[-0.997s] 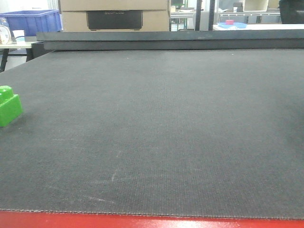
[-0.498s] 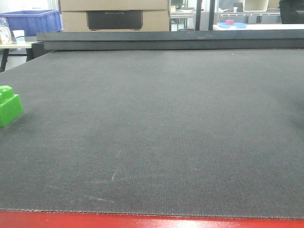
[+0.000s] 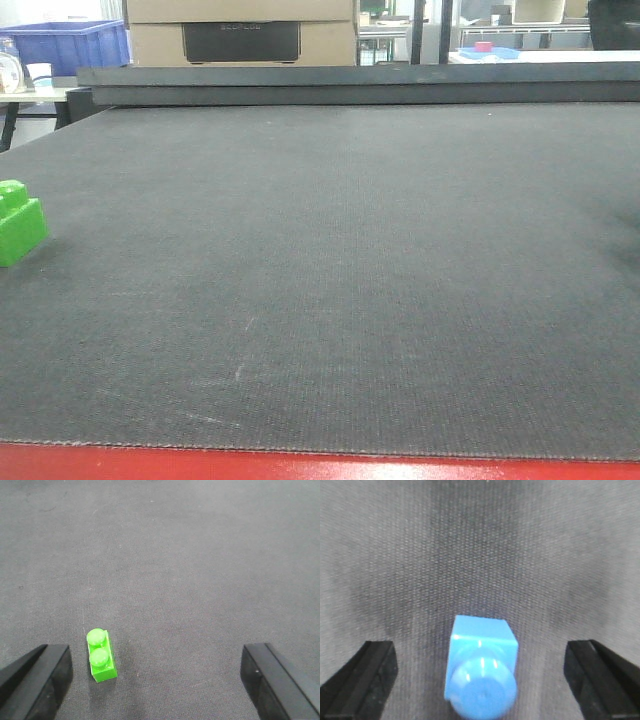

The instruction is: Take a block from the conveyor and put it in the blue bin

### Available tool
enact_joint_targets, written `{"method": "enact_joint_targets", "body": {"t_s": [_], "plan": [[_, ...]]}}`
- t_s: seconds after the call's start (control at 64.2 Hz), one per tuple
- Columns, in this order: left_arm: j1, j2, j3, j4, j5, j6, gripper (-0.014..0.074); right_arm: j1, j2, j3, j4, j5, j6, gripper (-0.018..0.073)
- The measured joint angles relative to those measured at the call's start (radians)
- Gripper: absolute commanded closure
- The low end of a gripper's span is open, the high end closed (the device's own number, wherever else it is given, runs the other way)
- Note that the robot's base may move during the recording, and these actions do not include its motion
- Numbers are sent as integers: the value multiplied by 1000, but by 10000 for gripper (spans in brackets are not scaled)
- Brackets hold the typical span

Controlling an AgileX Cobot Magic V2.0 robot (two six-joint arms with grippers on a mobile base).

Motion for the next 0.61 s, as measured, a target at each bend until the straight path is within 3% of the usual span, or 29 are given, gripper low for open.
{"method": "enact_joint_targets", "body": {"t_s": [0.311,0.467,0.607], "plan": [[0,26,-22,-2,60,0,5,0,19,-2,0,-9,0,727],[11,131,-108,-9,134,-2,5,0,19,-2,0,-11,0,712],[84,251,-201,-9,182,-2,5,0,-26,23,28,-27,0,712]]}}
